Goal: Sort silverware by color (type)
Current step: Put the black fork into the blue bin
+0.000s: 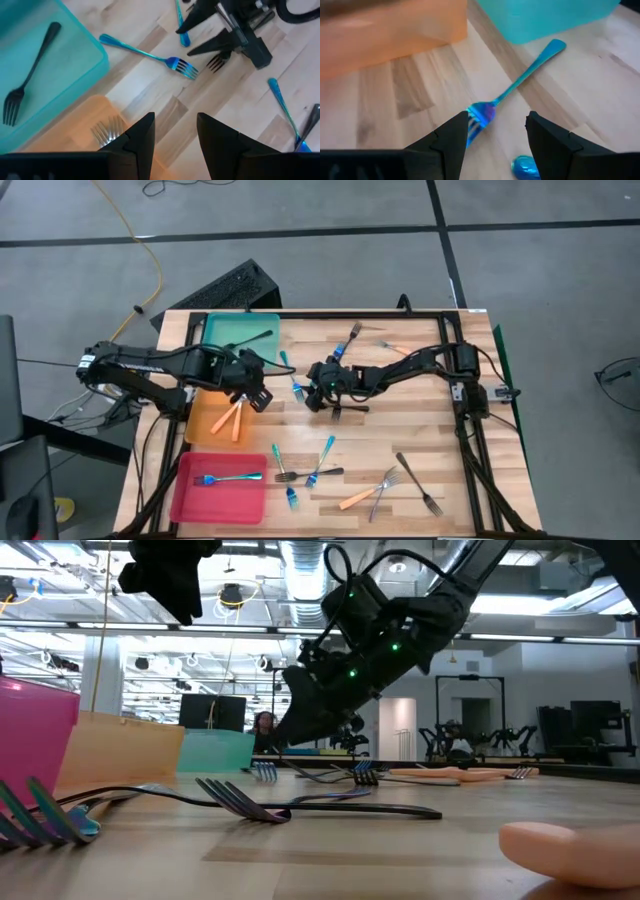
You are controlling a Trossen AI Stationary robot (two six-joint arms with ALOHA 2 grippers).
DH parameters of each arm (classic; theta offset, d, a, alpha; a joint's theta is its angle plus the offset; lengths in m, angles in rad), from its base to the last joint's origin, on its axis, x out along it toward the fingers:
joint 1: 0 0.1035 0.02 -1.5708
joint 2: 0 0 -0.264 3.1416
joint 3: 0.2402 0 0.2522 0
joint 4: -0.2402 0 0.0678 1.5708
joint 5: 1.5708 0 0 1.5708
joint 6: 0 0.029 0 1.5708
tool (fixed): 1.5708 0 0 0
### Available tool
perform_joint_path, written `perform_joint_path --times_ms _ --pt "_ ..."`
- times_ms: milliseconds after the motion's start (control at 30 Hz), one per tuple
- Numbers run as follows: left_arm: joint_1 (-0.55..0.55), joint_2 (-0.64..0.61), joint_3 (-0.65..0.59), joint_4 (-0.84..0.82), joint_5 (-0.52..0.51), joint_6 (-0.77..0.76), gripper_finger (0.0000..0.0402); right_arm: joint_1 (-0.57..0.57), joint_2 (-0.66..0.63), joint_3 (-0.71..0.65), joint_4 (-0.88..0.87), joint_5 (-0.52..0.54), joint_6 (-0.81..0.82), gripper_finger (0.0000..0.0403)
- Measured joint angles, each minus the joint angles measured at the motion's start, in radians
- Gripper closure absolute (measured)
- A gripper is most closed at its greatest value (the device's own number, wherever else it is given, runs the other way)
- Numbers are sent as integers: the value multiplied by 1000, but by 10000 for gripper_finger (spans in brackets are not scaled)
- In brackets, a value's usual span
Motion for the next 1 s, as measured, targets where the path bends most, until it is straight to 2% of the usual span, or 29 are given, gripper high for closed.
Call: perform_joint_path --times_ms 200,500,633,800,1000 --pt "-13 0 0 5 -46 -5 271 -2 0 0 6 -1 68 182" --pt "-13 0 0 28 -55 -5 271 -14 0 0 43 2 96 182" --pt "-15 0 0 46 -56 -5 271 -13 0 0 22 36 21 182" --pt "-22 0 0 50 -55 -4 271 4 -1 0 -37 -71 -66 182" --pt "-27 0 0 50 -55 -2 271 38 -3 0 -66 -57 -128 182"
